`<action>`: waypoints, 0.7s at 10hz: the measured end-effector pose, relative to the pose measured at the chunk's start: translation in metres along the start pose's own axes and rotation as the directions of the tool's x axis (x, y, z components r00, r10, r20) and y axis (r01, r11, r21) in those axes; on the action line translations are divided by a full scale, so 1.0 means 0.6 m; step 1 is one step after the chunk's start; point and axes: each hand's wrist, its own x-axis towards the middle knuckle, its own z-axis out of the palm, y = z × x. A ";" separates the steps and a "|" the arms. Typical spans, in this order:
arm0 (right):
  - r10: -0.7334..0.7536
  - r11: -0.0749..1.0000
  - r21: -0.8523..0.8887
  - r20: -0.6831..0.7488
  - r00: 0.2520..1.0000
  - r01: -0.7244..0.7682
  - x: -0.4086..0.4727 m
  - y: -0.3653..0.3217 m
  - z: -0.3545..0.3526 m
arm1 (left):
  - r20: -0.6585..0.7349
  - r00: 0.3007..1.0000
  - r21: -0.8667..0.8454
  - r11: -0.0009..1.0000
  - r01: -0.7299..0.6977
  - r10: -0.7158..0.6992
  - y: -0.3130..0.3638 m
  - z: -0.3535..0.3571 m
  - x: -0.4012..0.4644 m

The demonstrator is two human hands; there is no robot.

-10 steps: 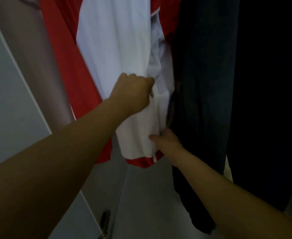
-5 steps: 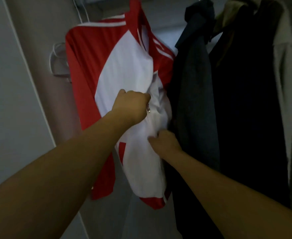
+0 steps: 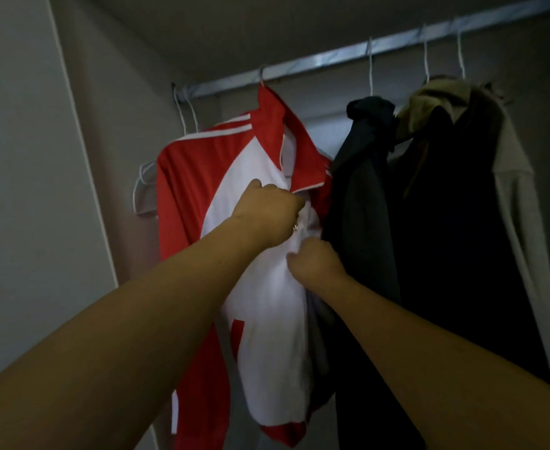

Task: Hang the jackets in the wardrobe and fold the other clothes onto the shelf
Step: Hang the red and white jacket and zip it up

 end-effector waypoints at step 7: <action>-0.062 0.993 0.110 0.114 0.992 0.049 0.063 -0.065 -0.097 | -0.107 0.986 0.167 0.975 0.144 -0.127 -0.118 -0.131 0.148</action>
